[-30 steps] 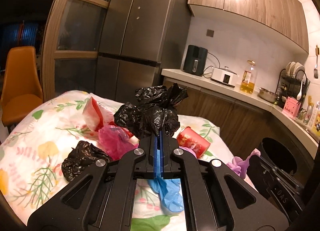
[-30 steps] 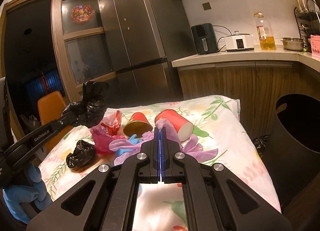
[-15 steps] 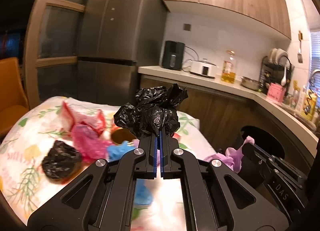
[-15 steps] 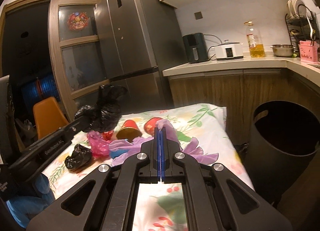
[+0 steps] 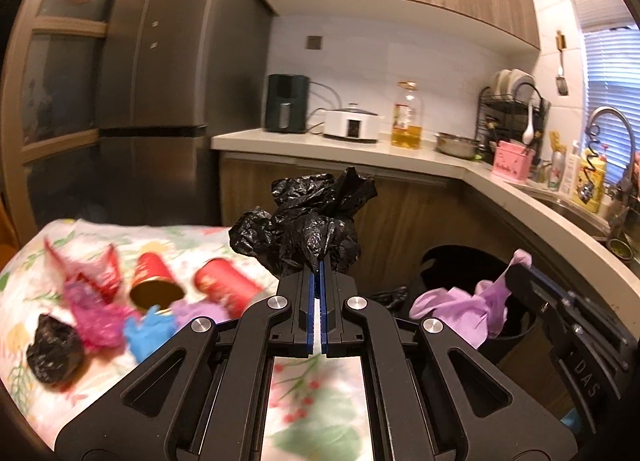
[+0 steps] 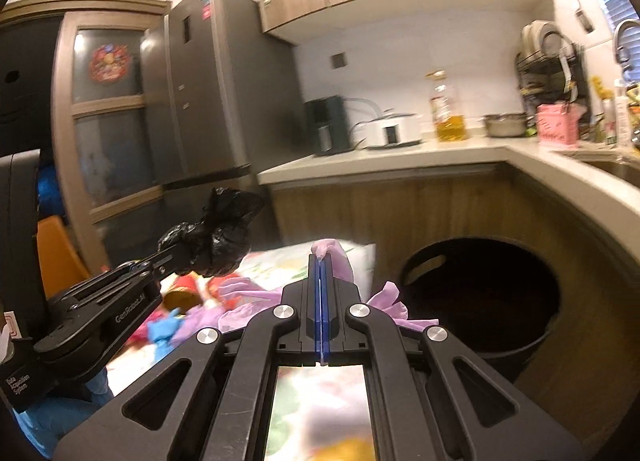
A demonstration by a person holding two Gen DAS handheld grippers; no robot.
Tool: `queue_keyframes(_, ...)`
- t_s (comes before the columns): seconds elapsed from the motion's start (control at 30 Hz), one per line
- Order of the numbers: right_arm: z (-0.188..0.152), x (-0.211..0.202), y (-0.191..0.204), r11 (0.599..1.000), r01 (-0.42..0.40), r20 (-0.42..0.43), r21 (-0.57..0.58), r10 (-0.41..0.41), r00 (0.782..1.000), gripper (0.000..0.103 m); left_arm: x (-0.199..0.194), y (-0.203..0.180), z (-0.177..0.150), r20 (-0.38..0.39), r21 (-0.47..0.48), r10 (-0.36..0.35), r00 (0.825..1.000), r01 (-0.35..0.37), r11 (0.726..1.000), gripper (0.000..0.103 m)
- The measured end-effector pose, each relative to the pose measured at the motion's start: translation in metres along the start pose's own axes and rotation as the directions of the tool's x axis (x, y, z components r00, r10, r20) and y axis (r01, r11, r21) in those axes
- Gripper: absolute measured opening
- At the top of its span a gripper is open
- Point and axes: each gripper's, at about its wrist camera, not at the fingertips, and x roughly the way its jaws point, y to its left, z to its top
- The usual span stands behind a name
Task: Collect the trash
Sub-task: 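Carry the black bag and purple glove over the black trash bin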
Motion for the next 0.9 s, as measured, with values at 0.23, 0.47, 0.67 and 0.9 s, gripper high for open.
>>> queue_keyframes(0.23,0.021,-0.002,-0.043,0.994,0.11,0.05,0.025,-0.111,0.993,0.001,0.019,-0.054,0.012,0.019,0.064,-0.087,0.996,0.086,0.994,0.001)
queue_keyframes(0.47,0.029,0.003,-0.079,0.981,0.185,0.063,0.064,-0.189,0.98,0.001,0.037,-0.093,0.016,0.021,0.091,-0.15,0.988,0.148,0.985,0.001)
queue_keyframes(0.67,0.03,0.014,-0.094,0.975,0.214,0.05,0.067,-0.217,0.975,0.001,0.055,-0.111,0.016,0.01,0.096,-0.172,0.985,0.171,0.981,0.001)
queue_keyframes(0.9,0.025,0.023,-0.105,0.97,0.236,0.027,0.062,-0.238,0.971,0.001,0.074,-0.122,0.01,-0.019,0.097,-0.182,0.983,0.183,0.978,0.001)
